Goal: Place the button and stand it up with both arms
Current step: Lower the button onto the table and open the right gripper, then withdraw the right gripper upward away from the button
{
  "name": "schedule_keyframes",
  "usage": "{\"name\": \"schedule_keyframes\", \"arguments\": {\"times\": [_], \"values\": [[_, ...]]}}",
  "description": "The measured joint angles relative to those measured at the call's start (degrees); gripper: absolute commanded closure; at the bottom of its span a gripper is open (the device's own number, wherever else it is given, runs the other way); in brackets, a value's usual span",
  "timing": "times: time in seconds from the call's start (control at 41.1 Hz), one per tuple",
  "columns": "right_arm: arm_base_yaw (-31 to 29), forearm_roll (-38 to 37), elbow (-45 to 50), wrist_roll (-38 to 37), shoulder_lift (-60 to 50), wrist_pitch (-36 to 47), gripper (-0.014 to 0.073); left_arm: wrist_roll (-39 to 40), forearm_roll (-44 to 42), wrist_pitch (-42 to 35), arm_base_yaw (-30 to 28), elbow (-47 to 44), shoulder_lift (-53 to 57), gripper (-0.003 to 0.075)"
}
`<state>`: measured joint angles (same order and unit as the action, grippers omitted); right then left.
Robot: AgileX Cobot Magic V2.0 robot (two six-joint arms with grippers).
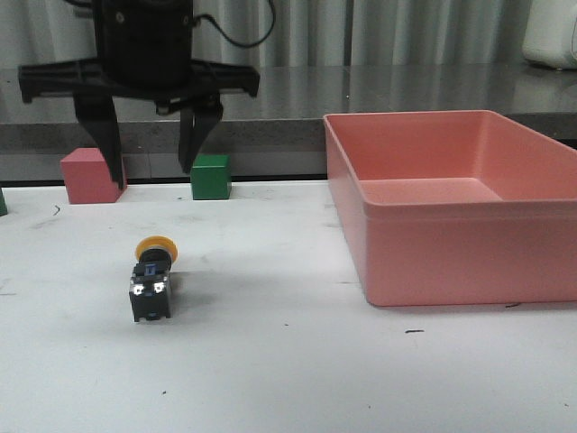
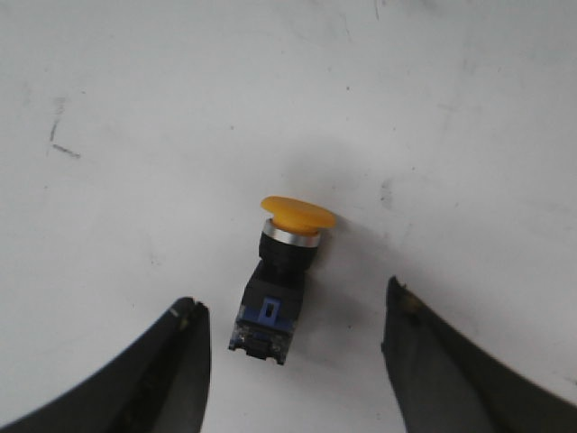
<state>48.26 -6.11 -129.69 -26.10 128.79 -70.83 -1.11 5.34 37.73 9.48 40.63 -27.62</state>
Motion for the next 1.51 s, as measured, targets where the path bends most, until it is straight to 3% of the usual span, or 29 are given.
{"name": "schedule_keyframes", "arguments": {"times": [0.243, 0.535, 0.948, 1.508], "values": [[0.0, 0.0, 6.18, 10.35, -9.79, -0.26, 0.0146, 0.0, 0.0, 0.0, 0.0, 0.0, 0.0, 0.0281], [0.0, 0.0, 27.47, 19.09, -29.01, 3.24, 0.0146, 0.0, 0.0, 0.0, 0.0, 0.0, 0.0, 0.0281], [0.0, 0.0, 61.82, 23.8, -57.43, 20.2, 0.0146, 0.0, 0.0, 0.0, 0.0, 0.0, 0.0, 0.0281], [0.0, -0.45, 84.06, 24.55, -84.62, 26.41, 0.0146, 0.0, 0.0, 0.0, 0.0, 0.0, 0.0, 0.0281]]}}
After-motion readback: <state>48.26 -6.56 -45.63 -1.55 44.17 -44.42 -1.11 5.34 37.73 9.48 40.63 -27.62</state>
